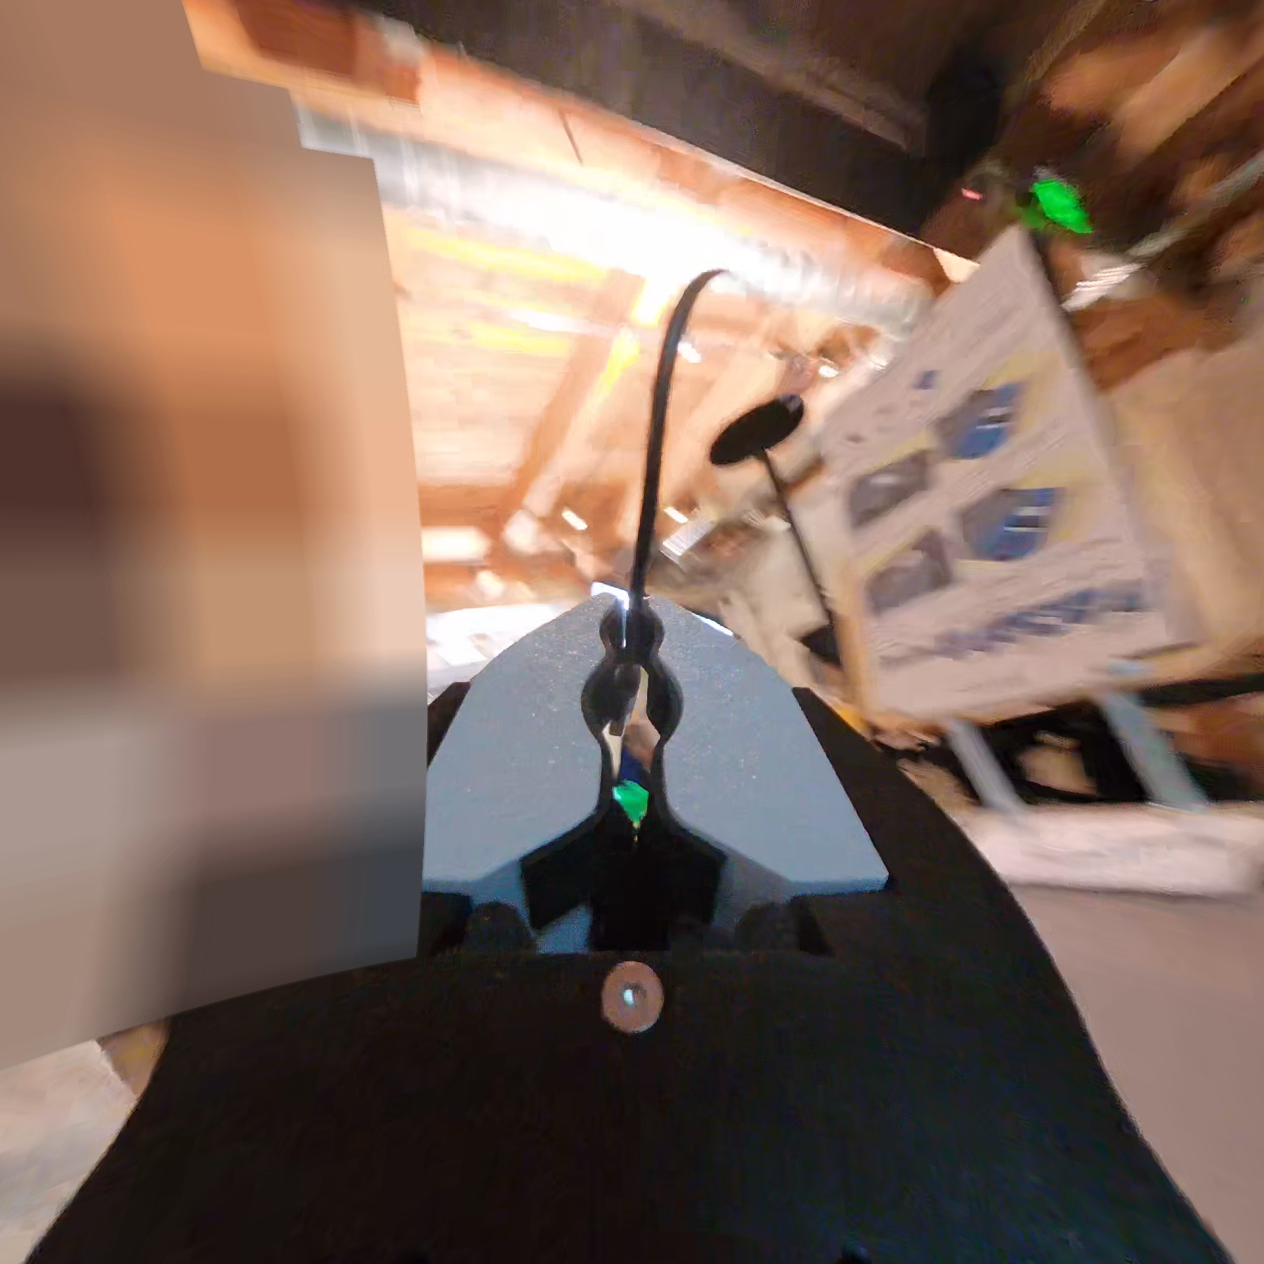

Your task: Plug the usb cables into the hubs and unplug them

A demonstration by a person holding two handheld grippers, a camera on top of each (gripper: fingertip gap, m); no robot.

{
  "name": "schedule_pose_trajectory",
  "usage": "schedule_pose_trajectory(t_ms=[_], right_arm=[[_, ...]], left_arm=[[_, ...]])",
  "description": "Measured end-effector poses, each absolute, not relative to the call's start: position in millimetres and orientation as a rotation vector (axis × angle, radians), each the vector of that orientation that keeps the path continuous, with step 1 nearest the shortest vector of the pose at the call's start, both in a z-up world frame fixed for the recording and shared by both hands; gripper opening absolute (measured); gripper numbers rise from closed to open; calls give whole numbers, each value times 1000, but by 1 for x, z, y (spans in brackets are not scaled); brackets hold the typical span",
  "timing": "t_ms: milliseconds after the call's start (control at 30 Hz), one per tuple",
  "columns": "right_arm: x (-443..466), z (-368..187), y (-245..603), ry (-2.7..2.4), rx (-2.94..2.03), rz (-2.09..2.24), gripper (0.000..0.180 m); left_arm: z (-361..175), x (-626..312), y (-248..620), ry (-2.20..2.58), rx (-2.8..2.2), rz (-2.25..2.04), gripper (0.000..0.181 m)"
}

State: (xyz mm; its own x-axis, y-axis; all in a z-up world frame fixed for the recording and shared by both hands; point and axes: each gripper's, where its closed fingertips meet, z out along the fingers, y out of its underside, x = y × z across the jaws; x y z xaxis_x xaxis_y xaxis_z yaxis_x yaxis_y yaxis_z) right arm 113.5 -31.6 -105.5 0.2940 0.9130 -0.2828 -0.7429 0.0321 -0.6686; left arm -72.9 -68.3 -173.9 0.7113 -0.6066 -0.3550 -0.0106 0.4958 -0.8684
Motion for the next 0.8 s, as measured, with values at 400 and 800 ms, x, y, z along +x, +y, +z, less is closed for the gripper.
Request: schedule_pose_trajectory(t_ms=[400,800], right_arm=[[248,-174,6,-356,-1624,103,4],[271,-266,52,-417,-1900,-225,36]], left_arm=[[-162,-74,-78,677,-866,-293,55],[-168,-66,-75,714,-885,-270,55]])
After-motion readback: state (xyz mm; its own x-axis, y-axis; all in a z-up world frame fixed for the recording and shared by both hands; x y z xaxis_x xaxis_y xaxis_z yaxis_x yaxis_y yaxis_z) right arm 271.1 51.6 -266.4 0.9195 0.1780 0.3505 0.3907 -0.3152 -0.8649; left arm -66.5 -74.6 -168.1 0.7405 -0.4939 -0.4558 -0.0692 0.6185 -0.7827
